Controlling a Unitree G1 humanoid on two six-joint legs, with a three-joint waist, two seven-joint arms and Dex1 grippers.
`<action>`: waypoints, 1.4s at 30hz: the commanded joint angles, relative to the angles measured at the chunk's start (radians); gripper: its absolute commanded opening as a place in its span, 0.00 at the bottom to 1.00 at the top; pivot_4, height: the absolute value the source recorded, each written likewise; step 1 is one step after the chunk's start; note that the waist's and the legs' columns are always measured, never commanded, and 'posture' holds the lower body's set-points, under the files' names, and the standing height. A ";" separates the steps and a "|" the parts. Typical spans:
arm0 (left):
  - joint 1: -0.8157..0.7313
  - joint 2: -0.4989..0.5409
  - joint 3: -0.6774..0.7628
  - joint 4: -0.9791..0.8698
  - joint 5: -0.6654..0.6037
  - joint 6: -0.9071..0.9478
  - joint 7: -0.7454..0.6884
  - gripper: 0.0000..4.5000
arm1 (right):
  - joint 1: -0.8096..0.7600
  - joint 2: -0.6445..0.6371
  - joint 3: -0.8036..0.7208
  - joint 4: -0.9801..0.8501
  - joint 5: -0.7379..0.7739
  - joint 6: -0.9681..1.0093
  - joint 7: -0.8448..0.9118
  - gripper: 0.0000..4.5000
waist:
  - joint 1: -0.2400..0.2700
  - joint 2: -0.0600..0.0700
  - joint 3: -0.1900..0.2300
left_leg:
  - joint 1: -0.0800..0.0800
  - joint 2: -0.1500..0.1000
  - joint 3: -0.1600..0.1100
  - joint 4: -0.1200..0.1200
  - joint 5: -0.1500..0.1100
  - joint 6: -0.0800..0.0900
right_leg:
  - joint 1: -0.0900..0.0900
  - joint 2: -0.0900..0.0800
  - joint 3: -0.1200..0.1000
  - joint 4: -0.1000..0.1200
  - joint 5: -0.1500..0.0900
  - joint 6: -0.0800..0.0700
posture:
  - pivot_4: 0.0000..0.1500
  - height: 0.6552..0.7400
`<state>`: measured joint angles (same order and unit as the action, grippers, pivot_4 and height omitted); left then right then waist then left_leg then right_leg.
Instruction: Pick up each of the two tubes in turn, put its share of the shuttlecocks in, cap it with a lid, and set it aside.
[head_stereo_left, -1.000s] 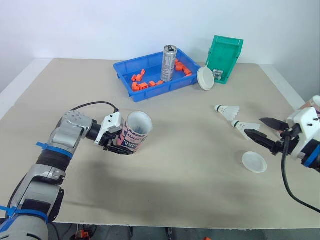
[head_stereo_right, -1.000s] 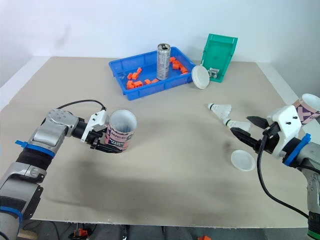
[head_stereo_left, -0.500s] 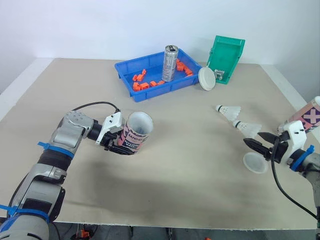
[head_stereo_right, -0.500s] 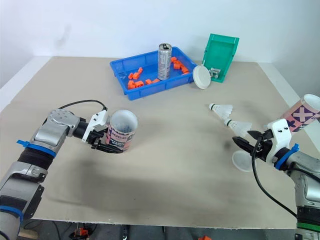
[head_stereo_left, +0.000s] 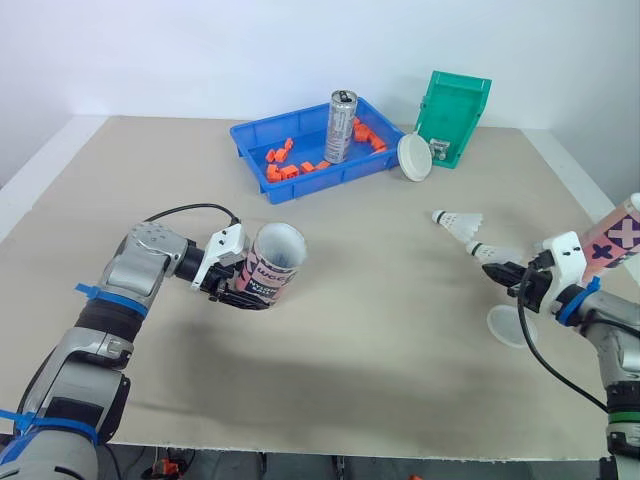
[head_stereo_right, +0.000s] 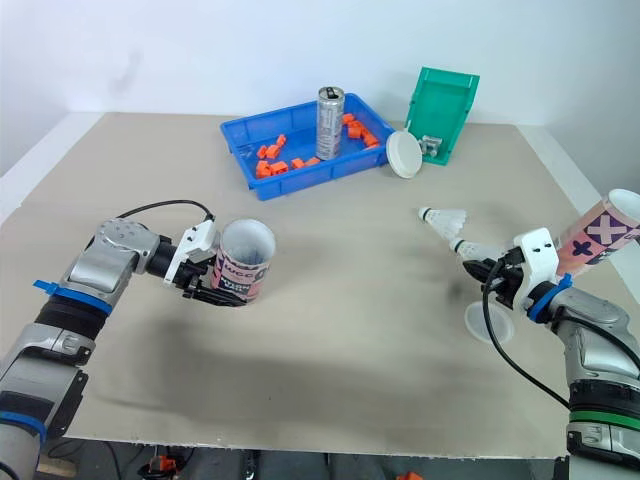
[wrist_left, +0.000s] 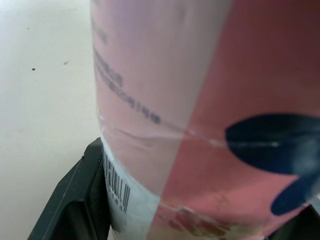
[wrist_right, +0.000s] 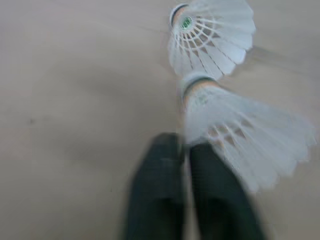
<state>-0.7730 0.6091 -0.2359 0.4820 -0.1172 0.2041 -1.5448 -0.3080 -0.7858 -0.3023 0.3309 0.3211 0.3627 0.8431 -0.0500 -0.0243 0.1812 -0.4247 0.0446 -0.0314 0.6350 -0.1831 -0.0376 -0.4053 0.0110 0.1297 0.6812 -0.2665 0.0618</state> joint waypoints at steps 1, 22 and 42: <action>0.018 0.011 -0.010 -0.026 0.002 0.008 -0.006 0.64 | 0.028 -0.030 -0.044 -0.069 0.015 -0.006 -0.005 0.01 | 0.000 0.000 0.000 | 0.000 0.000 0.000 0.000 0.000 0.000 | 0.000 0.000 0.000 0.000 0.000 0.000 | 1.00 1.00; -0.005 -0.004 -0.021 0.009 0.012 -0.011 -0.001 0.64 | -0.407 0.001 0.457 -0.695 -0.011 -0.050 0.223 0.01 | 0.006 0.002 0.000 | -0.002 0.001 -0.001 0.000 0.000 0.000 | -0.002 0.000 -0.001 0.000 0.000 0.000 | 1.00 1.00; 0.000 -0.004 -0.020 -0.030 0.008 0.016 0.010 0.64 | -0.594 0.137 0.505 -0.606 0.046 -0.047 0.380 0.60 | 0.005 0.001 0.000 | -0.004 0.001 -0.003 0.001 0.000 0.000 | -0.003 0.000 -0.004 0.000 0.001 -0.005 | 1.00 1.00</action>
<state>-0.7781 0.6059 -0.2403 0.4690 -0.1173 0.2158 -1.5368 -0.8750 -0.6418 0.2731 -0.2301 0.3109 0.2937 1.2209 -0.0447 -0.0232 0.1813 -0.4292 0.0458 -0.0348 0.6358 -0.1831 -0.0381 -0.4080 0.0106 0.1248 0.6816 -0.2659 0.0567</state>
